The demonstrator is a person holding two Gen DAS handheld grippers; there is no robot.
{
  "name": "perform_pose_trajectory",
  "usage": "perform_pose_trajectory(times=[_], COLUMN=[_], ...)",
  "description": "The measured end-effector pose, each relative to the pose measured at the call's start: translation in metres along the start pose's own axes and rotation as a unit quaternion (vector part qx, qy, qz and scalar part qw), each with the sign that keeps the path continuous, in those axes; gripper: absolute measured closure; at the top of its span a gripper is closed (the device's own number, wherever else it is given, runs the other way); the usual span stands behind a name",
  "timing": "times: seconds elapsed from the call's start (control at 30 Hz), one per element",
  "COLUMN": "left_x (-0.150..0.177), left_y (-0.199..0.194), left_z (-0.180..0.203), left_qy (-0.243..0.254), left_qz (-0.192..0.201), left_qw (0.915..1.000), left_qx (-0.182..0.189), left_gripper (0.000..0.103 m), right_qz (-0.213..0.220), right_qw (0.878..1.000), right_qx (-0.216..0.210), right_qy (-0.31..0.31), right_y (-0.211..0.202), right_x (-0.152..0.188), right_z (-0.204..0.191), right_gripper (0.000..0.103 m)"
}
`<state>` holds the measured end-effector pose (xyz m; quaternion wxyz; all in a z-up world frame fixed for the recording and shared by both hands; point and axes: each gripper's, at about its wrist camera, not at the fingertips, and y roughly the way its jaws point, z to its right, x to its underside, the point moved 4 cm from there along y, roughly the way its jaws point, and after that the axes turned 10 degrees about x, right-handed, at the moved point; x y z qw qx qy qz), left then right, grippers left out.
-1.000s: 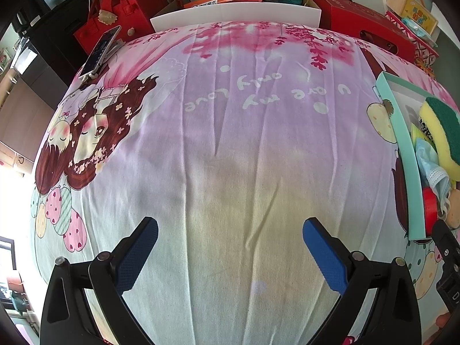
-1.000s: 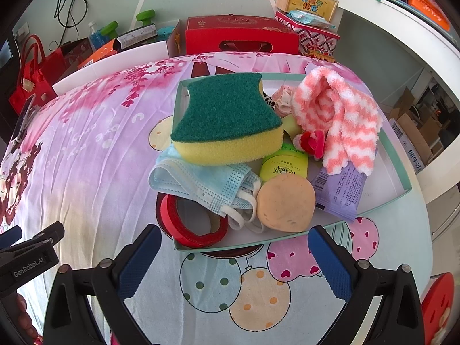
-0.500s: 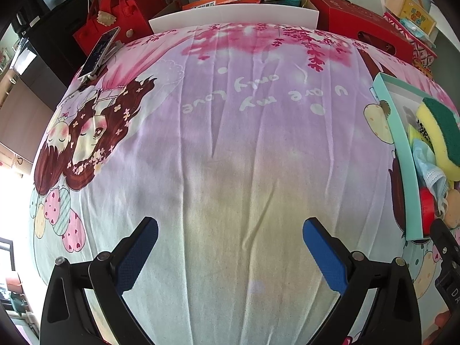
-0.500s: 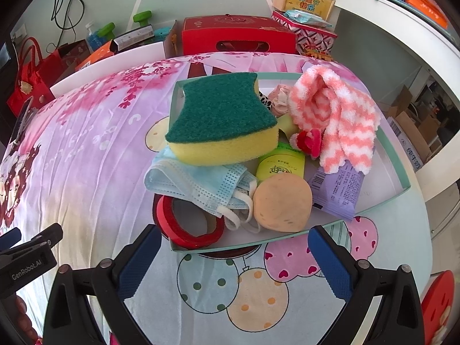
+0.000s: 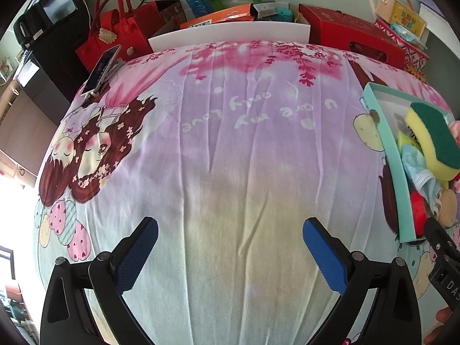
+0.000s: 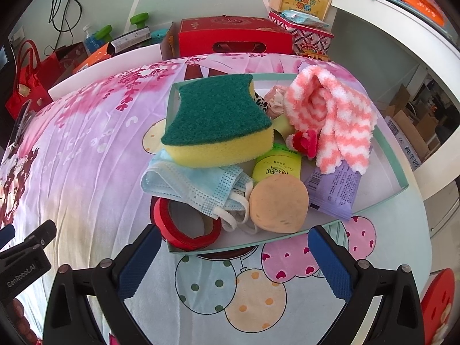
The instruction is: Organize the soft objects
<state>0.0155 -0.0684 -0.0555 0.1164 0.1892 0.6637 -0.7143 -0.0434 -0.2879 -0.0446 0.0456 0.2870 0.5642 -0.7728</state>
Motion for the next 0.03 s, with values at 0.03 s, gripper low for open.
perform_pose_trajectory(times=[0.03], left_x=[-0.0002], left_y=[0.0002], left_z=[0.0005], left_qy=[0.0], left_qz=[0.0], left_qw=[1.0], left_qx=[0.003], left_gripper=[0.002], right_qz=[0.0], right_qw=[1.0], right_qx=[0.0], right_qy=[-0.001], right_y=[0.0], right_x=[-0.0001], right_z=[-0.0005], right_gripper=[0.0])
